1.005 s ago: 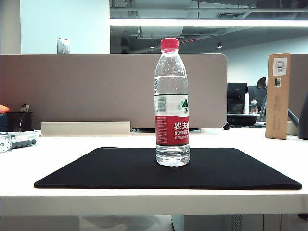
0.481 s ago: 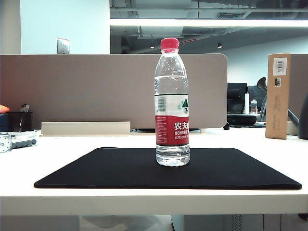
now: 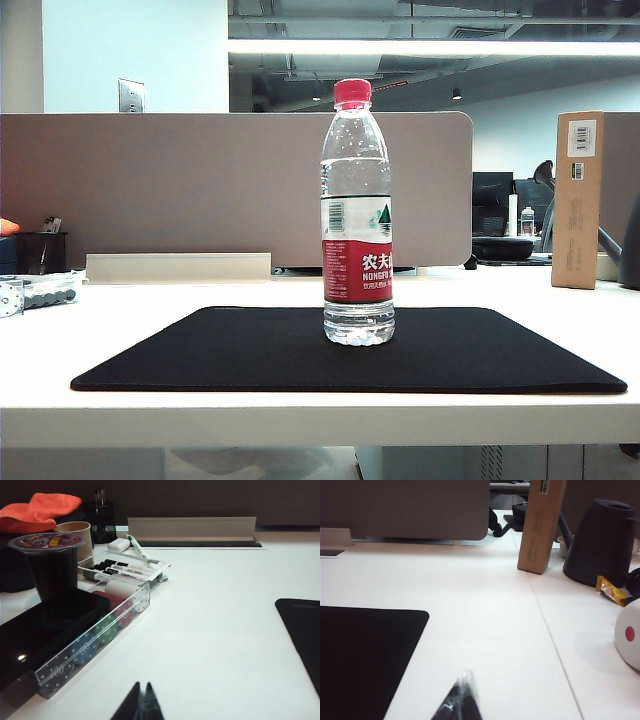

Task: Stand the plastic bottle up on the black mouse pad.

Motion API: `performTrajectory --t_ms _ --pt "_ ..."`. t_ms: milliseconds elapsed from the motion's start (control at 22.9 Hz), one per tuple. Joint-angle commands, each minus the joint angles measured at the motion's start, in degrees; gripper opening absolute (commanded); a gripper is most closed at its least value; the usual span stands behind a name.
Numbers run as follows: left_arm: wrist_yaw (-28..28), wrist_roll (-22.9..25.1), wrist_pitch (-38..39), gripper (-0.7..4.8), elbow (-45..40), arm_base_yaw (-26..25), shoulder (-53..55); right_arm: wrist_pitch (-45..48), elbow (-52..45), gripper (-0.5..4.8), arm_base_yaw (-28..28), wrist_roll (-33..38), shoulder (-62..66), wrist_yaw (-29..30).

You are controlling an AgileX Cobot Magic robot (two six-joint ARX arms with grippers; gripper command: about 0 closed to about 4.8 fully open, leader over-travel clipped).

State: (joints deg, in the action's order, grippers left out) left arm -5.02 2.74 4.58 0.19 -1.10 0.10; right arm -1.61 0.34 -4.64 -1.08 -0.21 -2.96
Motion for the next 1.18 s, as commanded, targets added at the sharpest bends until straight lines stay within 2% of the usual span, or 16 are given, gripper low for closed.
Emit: performTrajectory --t_ms 44,1180 --pt "0.1 -0.2 -0.4 -0.04 0.3 -0.2 0.0 0.4 -0.3 0.00 0.0 0.2 0.1 0.2" --pt "0.1 -0.2 -0.4 -0.04 0.3 -0.2 0.0 -1.4 -0.3 0.00 -0.2 1.0 0.1 2.1"
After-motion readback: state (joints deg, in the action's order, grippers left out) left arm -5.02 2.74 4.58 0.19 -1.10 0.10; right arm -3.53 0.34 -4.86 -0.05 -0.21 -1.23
